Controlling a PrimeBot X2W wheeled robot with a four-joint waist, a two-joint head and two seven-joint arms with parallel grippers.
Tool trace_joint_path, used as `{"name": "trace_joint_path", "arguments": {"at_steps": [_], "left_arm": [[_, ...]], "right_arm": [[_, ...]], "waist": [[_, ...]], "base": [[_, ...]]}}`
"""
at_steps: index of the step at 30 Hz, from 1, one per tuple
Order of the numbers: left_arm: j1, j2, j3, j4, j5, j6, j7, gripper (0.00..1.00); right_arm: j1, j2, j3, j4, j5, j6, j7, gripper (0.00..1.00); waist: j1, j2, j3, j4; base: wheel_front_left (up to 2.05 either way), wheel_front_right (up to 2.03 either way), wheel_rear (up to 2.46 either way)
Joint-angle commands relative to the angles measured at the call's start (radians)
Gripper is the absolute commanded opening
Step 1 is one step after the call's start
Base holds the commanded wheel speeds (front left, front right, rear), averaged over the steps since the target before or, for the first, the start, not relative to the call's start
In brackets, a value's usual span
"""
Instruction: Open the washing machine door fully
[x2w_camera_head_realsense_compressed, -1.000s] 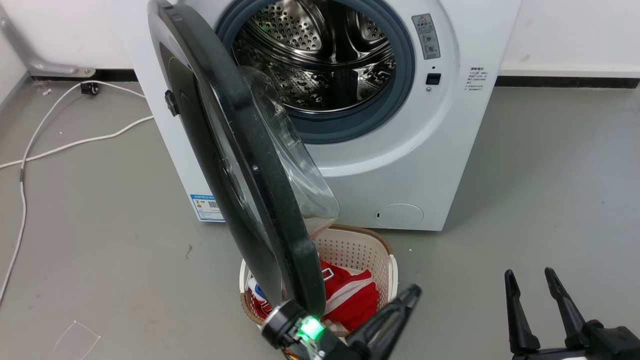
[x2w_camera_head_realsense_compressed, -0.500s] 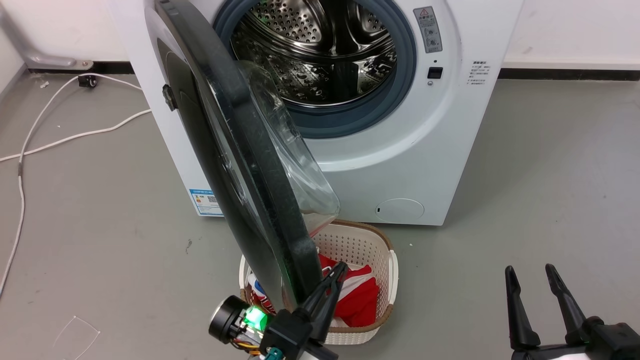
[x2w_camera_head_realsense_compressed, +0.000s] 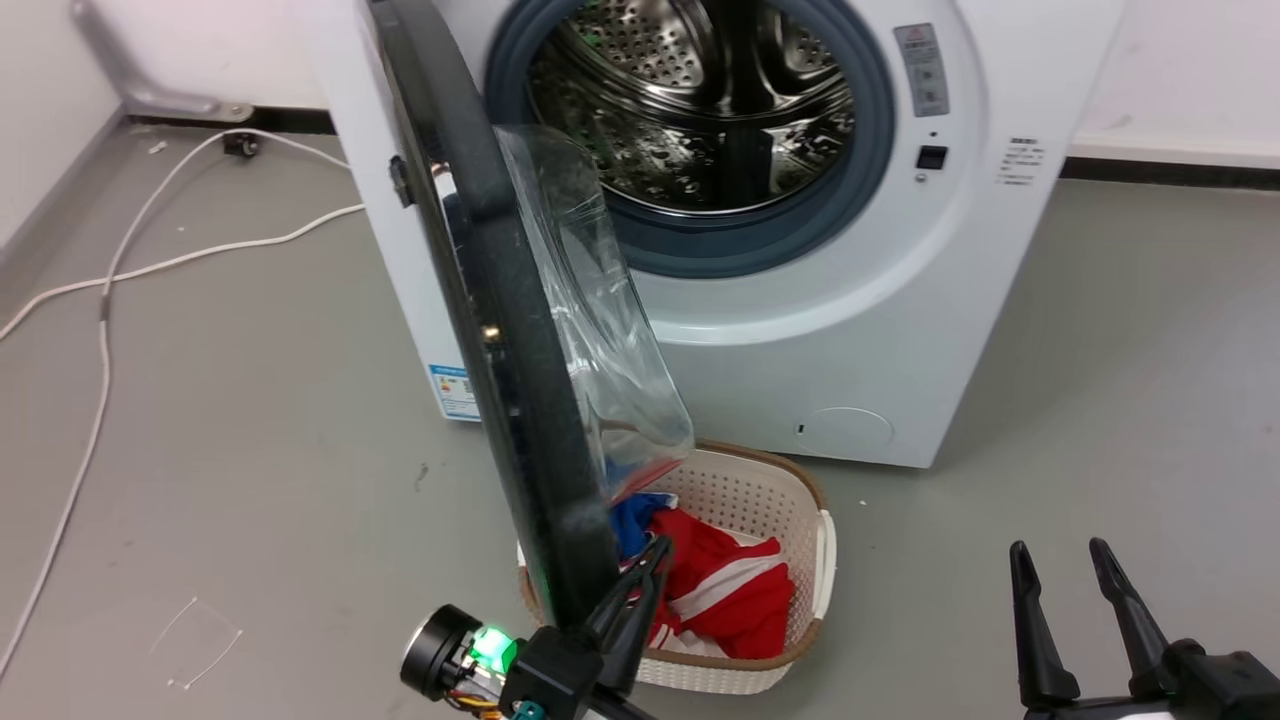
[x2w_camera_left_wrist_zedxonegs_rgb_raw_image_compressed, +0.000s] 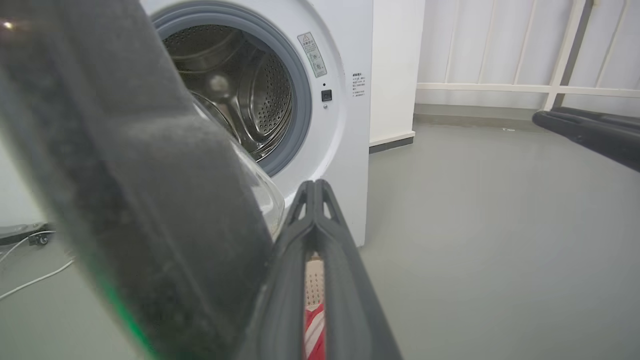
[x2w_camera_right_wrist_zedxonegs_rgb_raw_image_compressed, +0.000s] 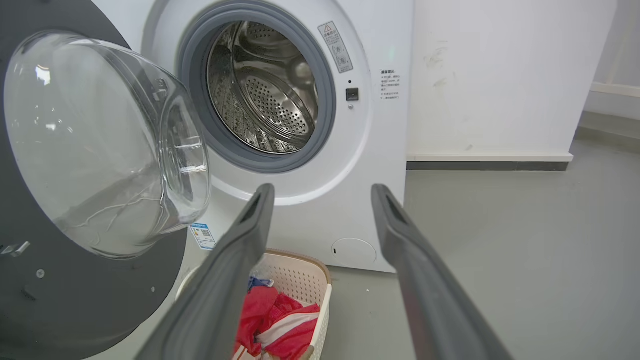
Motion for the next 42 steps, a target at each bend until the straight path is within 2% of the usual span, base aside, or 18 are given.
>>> {"name": "trace_joint_path", "arguments": {"at_steps": [1, 11, 20, 32, 39, 42], "left_arm": [[0.005, 0.014, 0.03, 0.004, 0.004, 0.013, 0.004, 0.0], [0.045, 0.008, 0.065, -0.027, 0.01, 0.028, 0.004, 0.0], [0.075, 0.042, 0.146, -0.038, 0.005, 0.05, 0.004, 0.0], [0.029, 0.072, 0.38, -0.012, -0.051, 0.102, 0.003, 0.0], [-0.034, 0.089, 0.555, 0.055, -0.088, 0.101, 0.004, 0.0], [-0.055, 0.09, 0.599, 0.072, -0.095, 0.097, 0.004, 0.0]], "right_arm": [[0.009, 0.003, -0.002, 0.004, 0.004, 0.0, -0.002, 1.0], [0.013, 0.002, -0.003, 0.02, 0.013, 0.0, -0.002, 1.0], [0.0, 0.002, -0.004, 0.025, 0.002, 0.0, -0.002, 1.0], [-0.026, 0.002, -0.001, 0.028, -0.016, 0.0, -0.002, 1.0], [-0.057, 0.002, -0.016, 0.017, -0.04, 0.0, -0.002, 1.0], [-0.061, 0.002, -0.021, 0.016, -0.048, 0.0, -0.002, 1.0]], "waist": [[0.0, 0.0, 0.001, 0.024], [0.0, 0.0, 0.014, 0.134], [0.0, 0.0, 0.029, 0.204], [0.0, 0.0, 0.074, 0.222], [0.0, 0.0, 0.134, 0.203], [0.0, 0.0, 0.153, 0.201]], "base": [[0.0, 0.0, 0.0], [0.0, 0.0, 0.0], [0.0, 0.0, 0.0], [0.0, 0.0, 0.0], [0.0, 0.0, 0.0], [0.0, 0.0, 0.0]]}}
